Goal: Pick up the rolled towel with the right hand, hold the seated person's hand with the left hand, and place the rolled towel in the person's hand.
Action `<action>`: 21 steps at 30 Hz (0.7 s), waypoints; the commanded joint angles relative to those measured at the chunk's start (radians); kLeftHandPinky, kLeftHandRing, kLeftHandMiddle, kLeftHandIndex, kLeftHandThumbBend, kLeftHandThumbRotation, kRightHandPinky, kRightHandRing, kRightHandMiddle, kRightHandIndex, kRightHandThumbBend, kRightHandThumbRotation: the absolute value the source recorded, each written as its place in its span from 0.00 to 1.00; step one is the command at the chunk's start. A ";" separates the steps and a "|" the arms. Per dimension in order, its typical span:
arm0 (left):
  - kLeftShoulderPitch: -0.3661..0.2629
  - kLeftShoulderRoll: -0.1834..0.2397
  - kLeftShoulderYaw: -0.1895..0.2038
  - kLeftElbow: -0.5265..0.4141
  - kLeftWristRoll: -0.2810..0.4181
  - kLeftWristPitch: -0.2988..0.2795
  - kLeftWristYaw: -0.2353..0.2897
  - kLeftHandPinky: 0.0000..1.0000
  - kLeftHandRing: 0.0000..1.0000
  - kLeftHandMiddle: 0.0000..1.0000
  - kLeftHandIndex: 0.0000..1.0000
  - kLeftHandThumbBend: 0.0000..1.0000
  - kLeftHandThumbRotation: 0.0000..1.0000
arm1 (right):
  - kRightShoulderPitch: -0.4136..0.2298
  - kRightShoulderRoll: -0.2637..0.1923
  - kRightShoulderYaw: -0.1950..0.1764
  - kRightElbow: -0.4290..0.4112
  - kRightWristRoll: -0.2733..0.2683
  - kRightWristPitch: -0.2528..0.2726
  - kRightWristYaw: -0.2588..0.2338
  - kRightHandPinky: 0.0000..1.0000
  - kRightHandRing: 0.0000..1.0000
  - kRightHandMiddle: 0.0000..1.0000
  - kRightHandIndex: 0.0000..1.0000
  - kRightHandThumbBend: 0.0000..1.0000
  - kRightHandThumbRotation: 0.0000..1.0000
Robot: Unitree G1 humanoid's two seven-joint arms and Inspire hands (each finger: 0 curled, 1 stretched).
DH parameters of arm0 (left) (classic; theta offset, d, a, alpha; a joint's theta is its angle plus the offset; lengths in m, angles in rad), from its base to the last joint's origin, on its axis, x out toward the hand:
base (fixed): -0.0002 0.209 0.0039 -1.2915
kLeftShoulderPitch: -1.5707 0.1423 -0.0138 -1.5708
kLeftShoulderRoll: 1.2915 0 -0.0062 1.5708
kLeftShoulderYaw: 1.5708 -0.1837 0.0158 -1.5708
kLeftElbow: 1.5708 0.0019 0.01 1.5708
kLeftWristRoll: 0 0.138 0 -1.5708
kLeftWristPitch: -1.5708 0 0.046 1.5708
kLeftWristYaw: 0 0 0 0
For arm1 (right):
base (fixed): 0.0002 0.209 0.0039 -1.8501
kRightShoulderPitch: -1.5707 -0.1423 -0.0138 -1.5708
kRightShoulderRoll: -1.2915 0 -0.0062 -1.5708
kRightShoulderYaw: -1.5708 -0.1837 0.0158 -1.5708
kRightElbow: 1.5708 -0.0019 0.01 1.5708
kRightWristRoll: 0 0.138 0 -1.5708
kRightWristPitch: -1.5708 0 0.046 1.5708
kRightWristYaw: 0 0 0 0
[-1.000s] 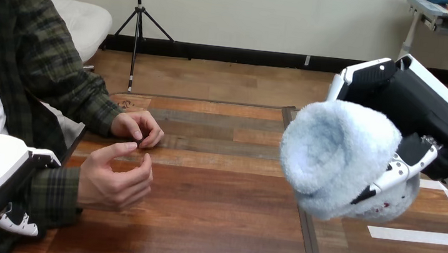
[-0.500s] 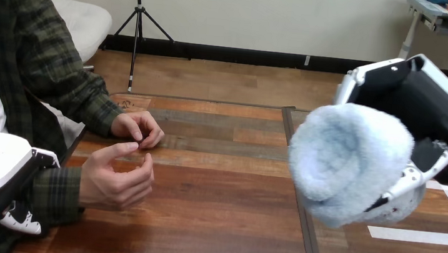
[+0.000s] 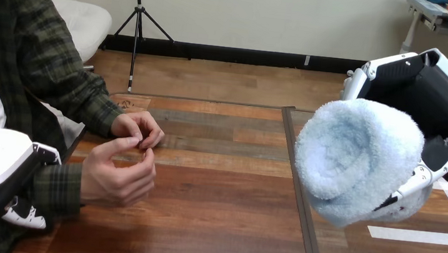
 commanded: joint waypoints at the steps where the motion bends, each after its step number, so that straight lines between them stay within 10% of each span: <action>1: -0.032 -0.011 -0.025 -0.003 -0.031 -0.007 -0.006 0.38 0.40 0.45 0.48 0.85 0.00 | -0.034 0.009 -0.028 -0.039 0.048 0.008 0.003 0.10 0.16 0.21 0.25 0.74 0.15; 21: -0.002 -0.055 -0.004 -0.135 -0.117 0.033 -0.034 0.36 0.40 0.44 0.46 0.86 0.00 | -0.045 0.029 -0.003 -0.027 0.030 0.027 0.005 0.13 0.18 0.24 0.28 0.75 0.14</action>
